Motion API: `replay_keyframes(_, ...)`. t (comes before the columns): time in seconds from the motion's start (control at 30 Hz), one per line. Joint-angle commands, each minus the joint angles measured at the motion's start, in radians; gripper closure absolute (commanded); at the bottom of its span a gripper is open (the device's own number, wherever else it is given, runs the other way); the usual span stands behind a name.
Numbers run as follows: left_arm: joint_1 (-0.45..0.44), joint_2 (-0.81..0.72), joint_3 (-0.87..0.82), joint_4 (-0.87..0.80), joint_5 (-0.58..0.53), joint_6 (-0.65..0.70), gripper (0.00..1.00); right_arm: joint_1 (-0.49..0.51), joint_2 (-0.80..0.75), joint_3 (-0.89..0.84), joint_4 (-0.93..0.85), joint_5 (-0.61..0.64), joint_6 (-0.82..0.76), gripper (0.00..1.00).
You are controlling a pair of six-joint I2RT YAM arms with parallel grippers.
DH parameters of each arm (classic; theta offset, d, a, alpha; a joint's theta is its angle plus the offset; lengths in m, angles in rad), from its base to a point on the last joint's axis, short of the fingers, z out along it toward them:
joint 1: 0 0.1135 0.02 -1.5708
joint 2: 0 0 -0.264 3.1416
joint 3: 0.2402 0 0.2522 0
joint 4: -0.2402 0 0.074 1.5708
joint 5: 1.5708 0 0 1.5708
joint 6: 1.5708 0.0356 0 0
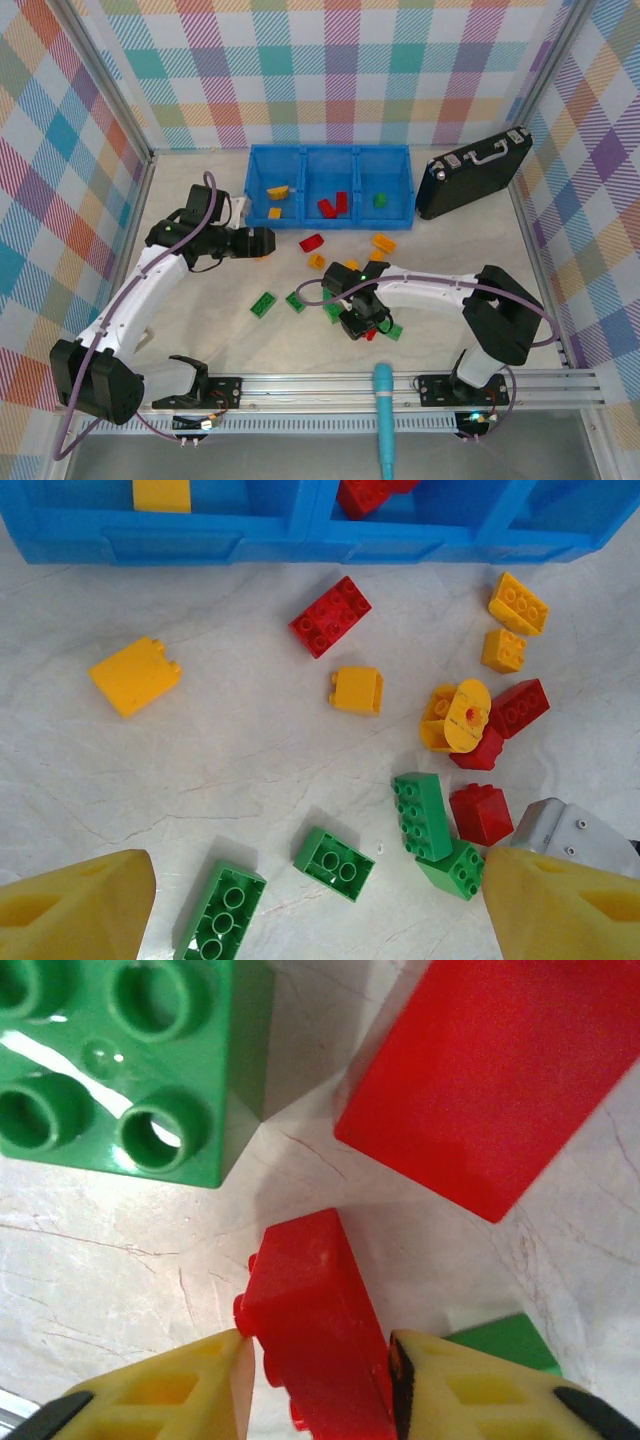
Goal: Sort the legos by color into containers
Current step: Pick up the lego from the bottom-center of the table.
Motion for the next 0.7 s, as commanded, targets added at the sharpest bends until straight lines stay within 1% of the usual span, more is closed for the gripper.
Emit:
replay_keyframes(0.0, 0.005, -0.023, 0.009, -0.021, -0.008, -0.016, 0.15, 0.007, 0.011, -0.021, -0.007, -0.023, 0.012, 0.68)
replay_keyframes(0.07, 0.005, -0.025, 0.007, -0.018, -0.007, -0.018, 0.15, 0.007, -0.002, -0.023, -0.014, -0.029, 0.020, 0.72)
replay_keyframes(0.13, 0.005, -0.025, 0.007, -0.016, -0.009, -0.019, 0.15, 0.005, -0.021, -0.020, -0.020, -0.028, 0.027, 0.74)
replay_keyframes(0.27, 0.005, -0.022, 0.003, -0.016, -0.007, -0.019, 0.15, -0.002, -0.034, 0.020, -0.048, -0.029, 0.028, 0.76)
replay_keyframes(0.37, 0.005, -0.027, -0.002, -0.028, -0.012, -0.010, 0.15, -0.028, -0.056, 0.081, -0.068, -0.044, 0.019, 0.76)
replay_keyframes(0.53, 0.005, -0.055, -0.038, -0.076, -0.079, 0.019, 0.15, -0.131, -0.084, 0.245, -0.088, -0.065, -0.044, 0.75)
replay_keyframes(0.67, 0.005, -0.079, -0.076, -0.090, -0.120, 0.025, 0.15, -0.238, -0.045, 0.410, -0.088, -0.063, -0.132, 0.74)
